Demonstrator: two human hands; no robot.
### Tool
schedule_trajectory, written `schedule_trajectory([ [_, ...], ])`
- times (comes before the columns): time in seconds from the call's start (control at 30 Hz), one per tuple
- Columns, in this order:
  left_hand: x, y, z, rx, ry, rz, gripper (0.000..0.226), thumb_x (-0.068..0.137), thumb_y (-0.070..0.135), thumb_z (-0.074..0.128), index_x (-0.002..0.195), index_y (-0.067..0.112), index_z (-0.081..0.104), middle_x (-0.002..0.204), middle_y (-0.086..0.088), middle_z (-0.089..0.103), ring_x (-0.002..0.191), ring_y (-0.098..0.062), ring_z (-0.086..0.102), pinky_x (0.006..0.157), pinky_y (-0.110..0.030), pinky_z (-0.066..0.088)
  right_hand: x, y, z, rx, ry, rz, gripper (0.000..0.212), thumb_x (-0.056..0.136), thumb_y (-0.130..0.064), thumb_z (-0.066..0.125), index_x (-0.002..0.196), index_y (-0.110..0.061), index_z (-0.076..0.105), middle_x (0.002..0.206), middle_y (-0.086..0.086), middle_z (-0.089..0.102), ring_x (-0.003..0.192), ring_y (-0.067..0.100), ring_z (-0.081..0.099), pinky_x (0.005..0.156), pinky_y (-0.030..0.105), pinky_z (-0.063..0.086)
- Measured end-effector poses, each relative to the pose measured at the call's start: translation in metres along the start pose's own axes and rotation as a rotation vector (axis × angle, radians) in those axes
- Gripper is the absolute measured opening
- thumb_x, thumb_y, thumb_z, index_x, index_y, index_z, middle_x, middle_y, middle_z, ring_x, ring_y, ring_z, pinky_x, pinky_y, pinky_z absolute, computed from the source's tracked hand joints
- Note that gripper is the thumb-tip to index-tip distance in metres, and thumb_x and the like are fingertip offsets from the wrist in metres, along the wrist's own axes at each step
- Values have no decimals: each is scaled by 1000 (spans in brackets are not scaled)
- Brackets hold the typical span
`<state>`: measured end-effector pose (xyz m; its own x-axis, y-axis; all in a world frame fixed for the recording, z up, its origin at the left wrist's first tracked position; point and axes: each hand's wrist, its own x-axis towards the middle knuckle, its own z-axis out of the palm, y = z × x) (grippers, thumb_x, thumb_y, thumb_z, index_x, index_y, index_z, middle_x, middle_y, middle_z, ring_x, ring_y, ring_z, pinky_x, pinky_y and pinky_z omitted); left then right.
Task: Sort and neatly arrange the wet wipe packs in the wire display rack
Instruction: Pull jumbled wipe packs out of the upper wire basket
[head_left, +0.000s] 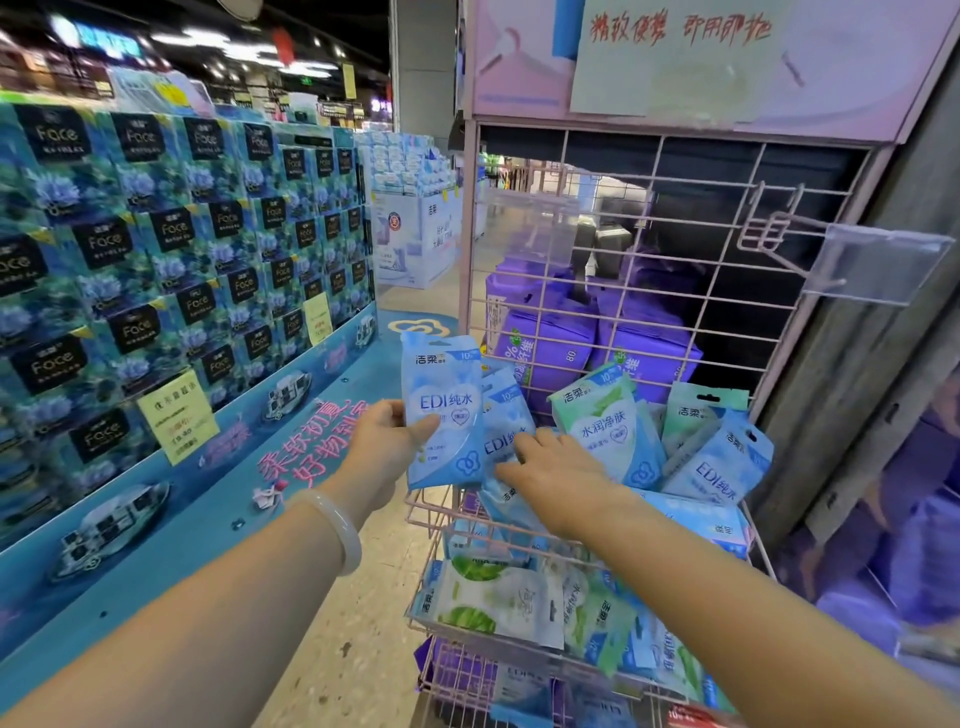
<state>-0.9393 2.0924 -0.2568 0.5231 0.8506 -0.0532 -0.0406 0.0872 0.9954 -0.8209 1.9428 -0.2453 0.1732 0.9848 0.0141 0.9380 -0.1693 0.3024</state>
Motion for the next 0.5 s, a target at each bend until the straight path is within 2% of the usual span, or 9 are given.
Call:
schedule_trajectory([
  [0.1, -1, 1, -2, 15, 2, 15, 12, 85, 10, 63, 82, 16, 52, 83, -2, 63, 69, -17, 61, 47, -25, 46, 14, 6, 0, -37, -89, -78, 57, 81, -8, 57, 134, -16, 38, 137, 9, 40, 130, 28, 32, 105, 38, 27],
  [0.23, -2, 1, -6, 7, -5, -2, 12, 85, 11, 63, 85, 15, 52, 87, -4, 64, 74, -20, 62, 55, -30, 46, 24, 16, -5, -32, -216, -101, 78, 62, -21, 81, 128, -19, 39, 128, 4, 54, 117, 26, 50, 97, 35, 36],
  [0.33, -4, -1, -6, -9, -3, -5, 12, 85, 10, 64, 85, 14, 52, 88, -5, 64, 75, -20, 63, 57, -31, 49, 26, 19, -3, -46, -203, -99, 86, 58, -31, 83, 130, -21, 39, 128, 2, 51, 118, 25, 46, 93, 36, 37],
  [0.5, -6, 1, -5, -19, -8, 5, 11, 86, 10, 62, 84, 14, 52, 86, -3, 64, 74, -18, 62, 55, -28, 47, 27, 18, 0, -67, -196, -98, 88, 56, -32, 84, 132, -18, 40, 129, 4, 46, 124, 25, 39, 108, 37, 24],
])
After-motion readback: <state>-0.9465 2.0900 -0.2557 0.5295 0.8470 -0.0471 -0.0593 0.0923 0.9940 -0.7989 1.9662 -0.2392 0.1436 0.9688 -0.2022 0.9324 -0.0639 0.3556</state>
